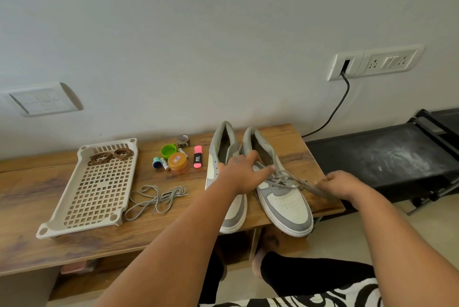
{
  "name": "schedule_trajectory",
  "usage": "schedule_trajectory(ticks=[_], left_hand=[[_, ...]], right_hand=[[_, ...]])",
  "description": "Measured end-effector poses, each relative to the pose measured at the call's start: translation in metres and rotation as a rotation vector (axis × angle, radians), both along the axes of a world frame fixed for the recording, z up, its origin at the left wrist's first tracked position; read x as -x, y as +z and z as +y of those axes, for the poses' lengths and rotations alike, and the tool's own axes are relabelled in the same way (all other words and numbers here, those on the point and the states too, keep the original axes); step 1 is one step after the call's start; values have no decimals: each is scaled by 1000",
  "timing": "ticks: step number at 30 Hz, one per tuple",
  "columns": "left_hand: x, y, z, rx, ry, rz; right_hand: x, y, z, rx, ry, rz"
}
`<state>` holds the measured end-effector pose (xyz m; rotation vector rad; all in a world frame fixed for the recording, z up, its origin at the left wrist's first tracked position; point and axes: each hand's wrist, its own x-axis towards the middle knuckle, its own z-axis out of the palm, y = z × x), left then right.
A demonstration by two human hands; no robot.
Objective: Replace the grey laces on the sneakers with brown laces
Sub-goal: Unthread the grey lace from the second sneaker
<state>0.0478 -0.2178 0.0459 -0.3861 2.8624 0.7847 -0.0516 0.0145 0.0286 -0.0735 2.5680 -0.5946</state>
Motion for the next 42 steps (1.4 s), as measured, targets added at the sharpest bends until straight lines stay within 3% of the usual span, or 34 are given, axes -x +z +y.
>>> schedule_trajectory(ticks=[6,9,12,17,20,25,31,33,35,37,40,42], left_hand=[[1,-18,29,218,115,160],[6,-19,37,141,149,194],[7,-13,41,26,186,123],[8,-7,39,24,160,-49],[5,-6,40,-113,173,-113],[6,3,41,-374,287,-172],[-5,10,22,-1113,501,-55],[-5,11,21,-1260,595,15],[-2,12,23,-1088,645,171],[0,11,23,-728,611,336],[-2,13,22,-541,453,385],[-4,7,19,-131,281,347]], right_hand=[[-16,20,-62,267,295,365],[-30,16,-87,198,452,325],[-33,6,-91,219,393,317],[-23,7,-83,352,187,268],[-25,6,-74,375,194,226],[-23,3,-84,280,473,318],[-22,8,-84,270,388,275],[-22,10,-82,290,367,254],[-21,13,-80,274,350,267],[-20,15,-78,258,327,267],[-19,13,-77,299,334,236],[-21,10,-78,353,343,195]])
